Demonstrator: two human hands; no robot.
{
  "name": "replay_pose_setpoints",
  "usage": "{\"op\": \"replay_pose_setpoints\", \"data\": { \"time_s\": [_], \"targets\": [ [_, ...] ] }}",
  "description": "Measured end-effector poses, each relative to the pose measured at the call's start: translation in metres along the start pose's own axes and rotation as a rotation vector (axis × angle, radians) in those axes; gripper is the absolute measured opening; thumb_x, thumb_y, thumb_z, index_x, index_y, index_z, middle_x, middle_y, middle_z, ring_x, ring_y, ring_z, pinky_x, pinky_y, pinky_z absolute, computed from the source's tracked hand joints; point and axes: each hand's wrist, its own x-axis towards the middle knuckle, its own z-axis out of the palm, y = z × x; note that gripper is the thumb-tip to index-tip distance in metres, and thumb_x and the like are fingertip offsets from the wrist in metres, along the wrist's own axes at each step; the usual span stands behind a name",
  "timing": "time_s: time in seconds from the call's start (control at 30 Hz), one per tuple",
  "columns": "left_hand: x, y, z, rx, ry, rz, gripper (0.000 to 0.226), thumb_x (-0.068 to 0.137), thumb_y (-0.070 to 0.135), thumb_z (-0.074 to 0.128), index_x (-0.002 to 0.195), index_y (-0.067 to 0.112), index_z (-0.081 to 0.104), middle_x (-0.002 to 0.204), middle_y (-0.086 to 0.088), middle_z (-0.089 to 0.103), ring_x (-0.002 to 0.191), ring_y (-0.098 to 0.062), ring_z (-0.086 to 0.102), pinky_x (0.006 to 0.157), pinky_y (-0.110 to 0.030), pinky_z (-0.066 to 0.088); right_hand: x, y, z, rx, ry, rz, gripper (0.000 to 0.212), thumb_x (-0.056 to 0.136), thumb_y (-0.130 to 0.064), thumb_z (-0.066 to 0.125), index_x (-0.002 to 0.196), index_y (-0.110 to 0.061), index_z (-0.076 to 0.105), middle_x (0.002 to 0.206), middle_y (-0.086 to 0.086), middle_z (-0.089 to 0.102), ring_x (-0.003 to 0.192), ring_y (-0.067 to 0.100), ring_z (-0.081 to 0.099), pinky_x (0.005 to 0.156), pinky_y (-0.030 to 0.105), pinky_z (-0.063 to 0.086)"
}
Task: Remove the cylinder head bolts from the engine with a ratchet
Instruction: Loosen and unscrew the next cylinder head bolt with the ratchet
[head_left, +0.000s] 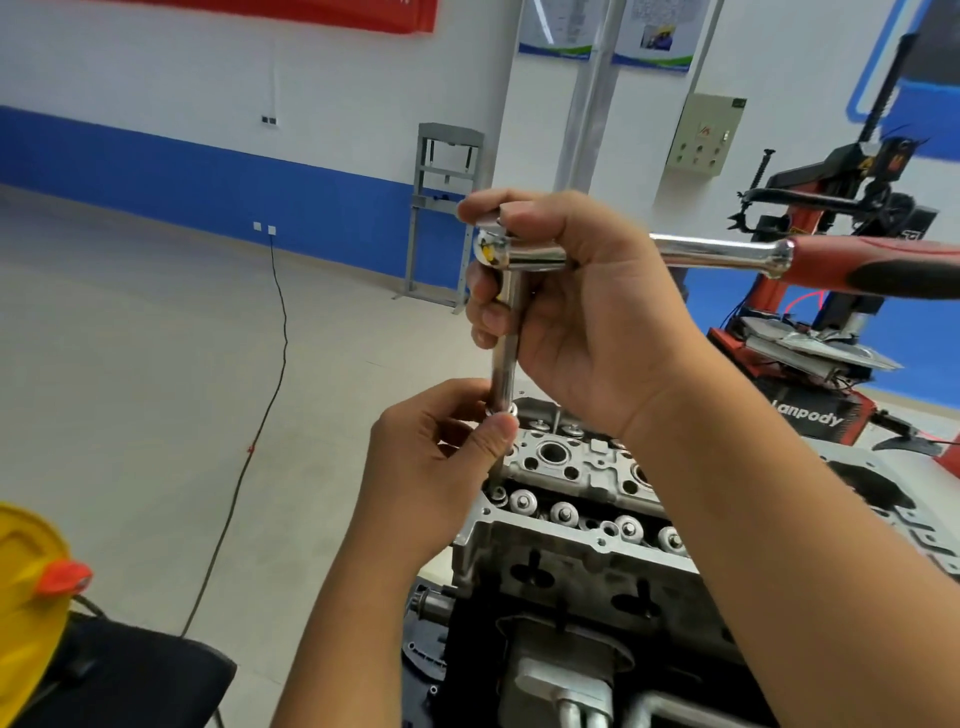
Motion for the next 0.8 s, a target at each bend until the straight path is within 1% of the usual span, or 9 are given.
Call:
{"op": "replay_pose_setpoints", "data": {
  "time_s": [0.1,0.2,0.27,0.33,0.43,0.53,0.63,0.73,0.8],
  "targets": [
    [-0.003,-0.001,0.007,0.035,0.022,0.01,0.015,0.096,0.025,0.073,0.093,0.04,0.071,0.067,0.015,0.067,0.051,-0.004,0.059,0.052,-0.013,0.047,0.0,0.002,0.0,-0.019,-0.007,0.022,0.021,0.086,-0.017,0.056,0.103,-0.009,0.067,0.073,0.012,0.053,0.057,0.02,0.044,0.062,0.034,0.035],
    [-0.003,-0.001,0.01,0.006,0.025,0.001,0.004,0.095,0.037,0.069,0.095,0.039,0.072,0.072,0.013,0.068,0.058,-0.003,0.06,0.055,-0.013,0.047,-0.001,0.005,-0.007,0.033,-0.029,0.028,0.031,0.08,-0.023,0.06,0.107,-0.009,0.067,0.076,0.012,0.056,0.058,0.018,0.052,0.063,0.033,0.039],
    [0.002,0.002,0.009,-0.025,0.017,0.009,0.016,0.095,0.046,0.06,0.094,0.037,0.073,0.075,0.005,0.069,0.066,-0.004,0.064,0.062,-0.012,0.048,0.001,0.005,-0.01,0.048,-0.047,0.045,0.031,0.082,-0.024,0.061,0.109,-0.011,0.069,0.079,0.013,0.059,0.063,0.02,0.056,0.067,0.033,0.043],
    [0.008,0.007,0.009,-0.104,-0.008,-0.005,0.024,0.098,0.047,0.054,0.092,0.034,0.074,0.079,-0.003,0.071,0.074,-0.012,0.068,0.069,-0.018,0.053,0.003,0.004,-0.012,0.055,-0.048,0.075,0.032,0.08,-0.026,0.063,0.108,-0.012,0.071,0.082,0.014,0.064,0.069,0.023,0.059,0.072,0.035,0.047],
    [0.02,0.011,0.01,-0.17,-0.033,-0.011,0.025,0.099,0.044,0.053,0.09,0.033,0.074,0.087,0.002,0.076,0.086,-0.015,0.073,0.079,-0.028,0.057,0.011,0.003,-0.014,0.075,-0.035,0.11,0.029,0.08,-0.026,0.065,0.105,-0.014,0.074,0.097,0.017,0.072,0.086,0.029,0.065,0.087,0.04,0.052],
    [0.025,0.01,0.018,-0.157,-0.054,0.014,0.025,0.1,0.041,0.05,0.09,0.029,0.07,0.079,0.0,0.072,0.078,-0.012,0.069,0.072,-0.022,0.051,0.018,0.003,-0.022,0.061,-0.032,0.159,0.027,0.086,-0.03,0.063,0.107,-0.019,0.076,0.12,0.011,0.074,0.103,0.033,0.065,0.099,0.045,0.048],
    [0.026,0.006,0.026,-0.141,-0.052,0.011,0.025,0.1,0.039,0.046,0.09,0.025,0.065,0.071,-0.002,0.064,0.066,-0.013,0.06,0.061,-0.023,0.047,0.016,-0.006,-0.03,-0.064,-0.042,0.228,0.032,0.086,-0.04,0.065,0.112,-0.025,0.076,0.127,0.006,0.074,0.112,0.033,0.067,0.104,0.047,0.047],
    [0.028,0.006,0.032,-0.106,-0.024,0.004,0.027,0.098,0.042,0.045,0.083,0.026,0.061,0.07,-0.005,0.063,0.061,-0.017,0.054,0.058,-0.031,0.044,0.003,-0.019,-0.03,-0.344,0.059,0.378,0.062,0.092,-0.064,0.058,0.121,-0.011,0.073,0.121,0.014,0.075,0.101,0.028,0.071,0.1,0.044,0.053],
    [0.028,0.005,0.035,-0.099,0.0,0.021,0.027,0.098,0.042,0.046,0.082,0.027,0.06,0.069,-0.005,0.062,0.06,-0.015,0.054,0.057,-0.029,0.045,-0.021,-0.032,-0.029,-0.619,0.097,0.454,0.069,0.09,-0.075,0.053,0.113,-0.013,0.073,0.109,0.019,0.076,0.09,0.026,0.075,0.096,0.047,0.058]
  ]
}}
